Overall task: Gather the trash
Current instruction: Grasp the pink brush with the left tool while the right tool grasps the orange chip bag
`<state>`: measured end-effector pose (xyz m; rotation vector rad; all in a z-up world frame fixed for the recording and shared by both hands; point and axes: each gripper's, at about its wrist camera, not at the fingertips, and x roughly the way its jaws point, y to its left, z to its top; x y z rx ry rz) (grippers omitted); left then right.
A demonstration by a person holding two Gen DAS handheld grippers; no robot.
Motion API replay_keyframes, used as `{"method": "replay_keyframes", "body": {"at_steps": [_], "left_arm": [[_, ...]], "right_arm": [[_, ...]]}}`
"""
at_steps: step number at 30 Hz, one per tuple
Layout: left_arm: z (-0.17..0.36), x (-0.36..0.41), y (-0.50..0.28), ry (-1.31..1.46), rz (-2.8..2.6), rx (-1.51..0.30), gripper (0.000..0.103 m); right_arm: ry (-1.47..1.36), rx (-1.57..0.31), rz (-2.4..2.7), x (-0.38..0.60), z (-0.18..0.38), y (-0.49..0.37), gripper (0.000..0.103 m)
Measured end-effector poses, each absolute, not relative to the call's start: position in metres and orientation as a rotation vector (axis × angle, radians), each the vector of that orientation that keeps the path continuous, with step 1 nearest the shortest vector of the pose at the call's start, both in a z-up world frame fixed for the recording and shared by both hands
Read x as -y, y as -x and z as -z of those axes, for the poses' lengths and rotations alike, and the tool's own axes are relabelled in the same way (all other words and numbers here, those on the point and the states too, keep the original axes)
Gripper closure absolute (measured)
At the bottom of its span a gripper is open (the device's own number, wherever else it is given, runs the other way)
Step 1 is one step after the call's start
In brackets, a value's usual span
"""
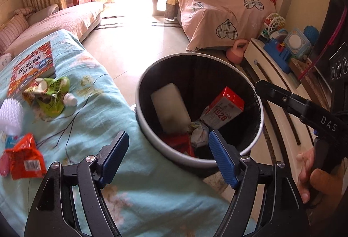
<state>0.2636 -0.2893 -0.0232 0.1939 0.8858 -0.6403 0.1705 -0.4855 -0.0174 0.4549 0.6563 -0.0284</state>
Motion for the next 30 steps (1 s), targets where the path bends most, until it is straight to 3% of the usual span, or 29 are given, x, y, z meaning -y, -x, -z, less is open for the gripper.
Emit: {"method": "replay_keyframes", "body": {"at_steps": [6,12,30], "left_arm": [[0.028,0.239,-0.243,-0.133,0.594,-0.883,0.025],[0.034,0.171,-0.228,-0.049,0.497,-0.886,0.025],[0.049,0.026,-0.228,0.046,0.273,-0.894,0.025]], "right_arm": [[-0.46,-0.635,-0.024,0.458,0.011,-0.157,0.025],[-0.429,-0.657,-0.106,0.411,0.015,-0.155,0.017],[-0.33,-0.785,-0.319,0.285,0.033,-0.185,0.016]]}}
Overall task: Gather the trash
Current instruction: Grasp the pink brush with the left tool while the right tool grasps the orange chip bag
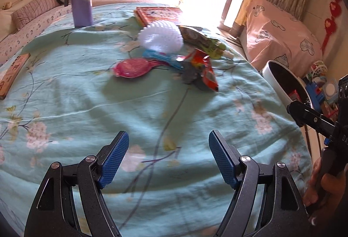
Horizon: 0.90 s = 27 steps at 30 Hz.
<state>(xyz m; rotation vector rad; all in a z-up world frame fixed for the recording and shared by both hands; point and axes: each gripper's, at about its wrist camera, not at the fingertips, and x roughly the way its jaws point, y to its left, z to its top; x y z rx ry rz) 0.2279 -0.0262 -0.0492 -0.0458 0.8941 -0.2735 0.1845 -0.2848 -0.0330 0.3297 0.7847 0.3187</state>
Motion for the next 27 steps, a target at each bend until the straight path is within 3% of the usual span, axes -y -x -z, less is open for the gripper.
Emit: {"method": "replay_keyframes", "body": {"at_steps": [21,27], "left_arm": [[0.059,-0.017,-0.313,-0.043,0.248,-0.934,0.025],[0.057,-0.004,-0.343,-0.131,0.287,-0.874,0.025]], "right_arm": [[-0.338,-0.869,-0.431,0.212,0.053,-0.275,0.016],[-0.363,-0.914,-0.412,0.211,0.069,-0.299,0.017]]}}
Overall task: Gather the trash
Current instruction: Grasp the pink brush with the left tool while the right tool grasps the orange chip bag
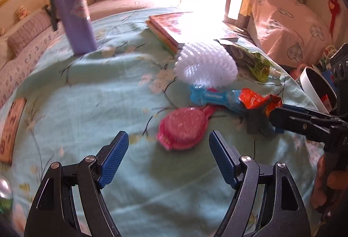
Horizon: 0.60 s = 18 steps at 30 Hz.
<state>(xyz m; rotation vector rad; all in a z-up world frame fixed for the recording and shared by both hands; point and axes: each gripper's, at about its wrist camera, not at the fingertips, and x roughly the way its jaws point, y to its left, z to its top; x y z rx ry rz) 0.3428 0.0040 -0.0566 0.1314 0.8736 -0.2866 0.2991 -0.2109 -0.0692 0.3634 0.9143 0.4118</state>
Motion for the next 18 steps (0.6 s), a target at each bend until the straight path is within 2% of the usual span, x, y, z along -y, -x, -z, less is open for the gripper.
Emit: {"method": "replay_keyframes", "body": {"at_steps": [2,3,5,7,8,9,14,18], "left_arm": [[0.059,0.004,-0.35,-0.172,0.31,-0.868,0.025],[0.061,0.008,-0.353,-0.19,0.321,-0.869,0.025],[0.067,0.016,-0.359,-0.219,0.34,-0.885,0.025],[0.074,0.023,-0.362,-0.253,0.333,-0.915,0.025],[0.074,0.024,-0.361,-0.253,0.338,-0.904,0.033],[0.073,0.026,-0.358,-0.247,0.355,-0.903,0.05],[0.071,0.034,-0.34,-0.252,0.358,-0.913,0.052],[0.071,0.032,-0.318,-0.169,0.352,-0.949,0.052]], "right_arm": [[-0.371,-0.923,-0.415,0.212,0.073,-0.301,0.021],[-0.368,-0.924,-0.413,0.213,0.074,-0.301,0.032],[-0.358,-0.934,-0.416,0.213,0.075,-0.301,0.04],[-0.347,-0.935,-0.423,0.214,0.076,-0.298,0.055],[-0.341,-0.94,-0.421,0.214,0.076,-0.297,0.064],[-0.341,-0.938,-0.423,0.216,0.075,-0.294,0.065],[-0.339,-0.915,-0.418,0.228,0.069,-0.275,0.076],[-0.347,-0.892,-0.401,0.245,0.062,-0.255,0.076]]}}
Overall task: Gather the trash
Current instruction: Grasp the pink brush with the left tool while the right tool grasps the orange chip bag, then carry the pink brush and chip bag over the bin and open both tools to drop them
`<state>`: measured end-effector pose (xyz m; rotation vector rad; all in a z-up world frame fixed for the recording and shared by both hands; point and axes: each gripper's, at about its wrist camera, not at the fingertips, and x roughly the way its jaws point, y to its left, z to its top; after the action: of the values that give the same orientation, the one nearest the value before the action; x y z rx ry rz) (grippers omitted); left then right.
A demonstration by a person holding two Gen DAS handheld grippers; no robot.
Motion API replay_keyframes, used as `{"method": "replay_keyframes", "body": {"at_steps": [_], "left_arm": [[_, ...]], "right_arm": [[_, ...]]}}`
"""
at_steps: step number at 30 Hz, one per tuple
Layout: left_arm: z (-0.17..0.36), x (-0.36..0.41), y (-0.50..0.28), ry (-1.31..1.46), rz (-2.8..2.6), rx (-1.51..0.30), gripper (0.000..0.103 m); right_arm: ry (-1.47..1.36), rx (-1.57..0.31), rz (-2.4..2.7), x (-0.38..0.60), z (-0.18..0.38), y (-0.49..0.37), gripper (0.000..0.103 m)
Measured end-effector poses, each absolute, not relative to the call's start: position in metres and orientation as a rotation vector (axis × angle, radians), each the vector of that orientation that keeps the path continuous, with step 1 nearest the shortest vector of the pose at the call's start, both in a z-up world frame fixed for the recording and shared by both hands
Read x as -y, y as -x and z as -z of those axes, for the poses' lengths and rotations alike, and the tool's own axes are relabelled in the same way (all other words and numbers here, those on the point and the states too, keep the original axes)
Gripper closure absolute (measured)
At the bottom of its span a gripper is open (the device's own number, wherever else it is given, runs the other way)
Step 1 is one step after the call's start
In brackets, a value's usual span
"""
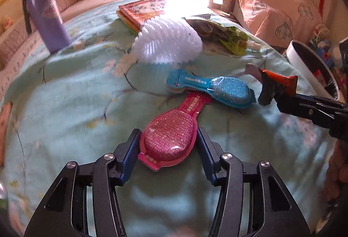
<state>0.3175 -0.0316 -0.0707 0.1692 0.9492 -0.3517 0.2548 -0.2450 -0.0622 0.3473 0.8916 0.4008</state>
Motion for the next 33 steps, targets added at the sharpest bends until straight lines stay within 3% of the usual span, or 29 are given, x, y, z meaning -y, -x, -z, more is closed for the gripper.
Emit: {"method": "replay_keyframes", "body": {"at_steps": [12,33], "left_arm": [[0.06,0.05,-0.228,-0.014,0.375,-0.948,0.052],[0.03,0.17,-0.208,-0.098,0.552,-0.881,0.052]], "right_arm": [[-0.385,-0.835,-0.332,0.3,0.046,-0.196,0.077],[-0.449,-0.744,-0.154,0.397,0.029,-0.139,0.077]]}}
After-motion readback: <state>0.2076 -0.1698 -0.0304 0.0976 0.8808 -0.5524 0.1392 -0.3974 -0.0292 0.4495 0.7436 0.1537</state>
